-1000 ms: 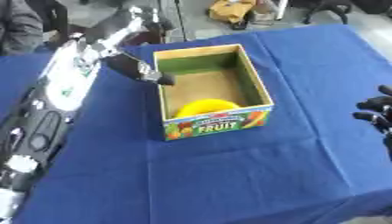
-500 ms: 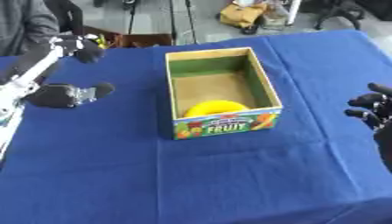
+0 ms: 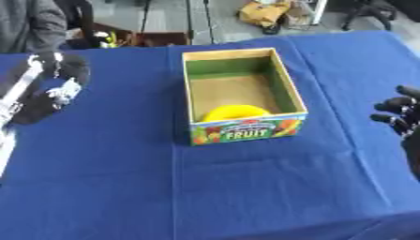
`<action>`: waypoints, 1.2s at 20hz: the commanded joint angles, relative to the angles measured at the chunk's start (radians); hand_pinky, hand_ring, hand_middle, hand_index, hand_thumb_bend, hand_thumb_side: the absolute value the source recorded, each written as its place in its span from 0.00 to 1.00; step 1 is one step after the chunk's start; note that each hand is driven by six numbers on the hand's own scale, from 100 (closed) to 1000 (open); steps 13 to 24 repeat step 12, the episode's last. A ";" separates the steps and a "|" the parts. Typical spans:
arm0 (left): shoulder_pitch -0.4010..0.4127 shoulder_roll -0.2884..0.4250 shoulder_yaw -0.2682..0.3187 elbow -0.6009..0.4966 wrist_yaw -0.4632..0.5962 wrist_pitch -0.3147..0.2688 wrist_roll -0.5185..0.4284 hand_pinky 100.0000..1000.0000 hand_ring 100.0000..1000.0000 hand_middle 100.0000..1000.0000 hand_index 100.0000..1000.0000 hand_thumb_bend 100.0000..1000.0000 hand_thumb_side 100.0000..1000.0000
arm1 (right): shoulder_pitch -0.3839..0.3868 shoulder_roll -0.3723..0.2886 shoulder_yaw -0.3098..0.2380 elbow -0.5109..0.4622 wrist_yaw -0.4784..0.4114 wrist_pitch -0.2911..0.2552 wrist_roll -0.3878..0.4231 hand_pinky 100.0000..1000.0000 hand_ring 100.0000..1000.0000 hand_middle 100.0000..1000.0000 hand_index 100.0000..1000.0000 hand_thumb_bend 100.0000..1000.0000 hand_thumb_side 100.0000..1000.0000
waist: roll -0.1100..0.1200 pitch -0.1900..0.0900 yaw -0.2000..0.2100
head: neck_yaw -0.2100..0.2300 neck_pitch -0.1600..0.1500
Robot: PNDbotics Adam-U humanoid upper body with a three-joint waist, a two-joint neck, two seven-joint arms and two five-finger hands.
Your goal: Pick up objects on the table and place them in the box.
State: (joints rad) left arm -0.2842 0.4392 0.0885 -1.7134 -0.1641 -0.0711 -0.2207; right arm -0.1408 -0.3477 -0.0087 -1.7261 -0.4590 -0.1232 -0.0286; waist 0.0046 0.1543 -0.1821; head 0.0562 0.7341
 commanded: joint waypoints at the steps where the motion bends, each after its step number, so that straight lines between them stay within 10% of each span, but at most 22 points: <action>1: 0.006 -0.016 0.028 -0.025 0.092 0.019 0.037 0.62 0.57 0.57 0.71 0.41 0.83 | -0.008 -0.020 -0.011 -0.009 0.008 -0.002 -0.005 0.60 0.62 0.51 0.73 0.00 0.87 | -0.001 -0.011 0.002 | -0.006 0.003; 24: 0.071 -0.086 0.052 -0.027 0.164 0.073 0.024 0.61 0.57 0.57 0.71 0.35 0.94 | -0.016 -0.018 -0.010 -0.012 0.010 -0.001 -0.003 0.60 0.63 0.51 0.73 0.00 0.87 | -0.003 0.001 0.012 | -0.005 0.001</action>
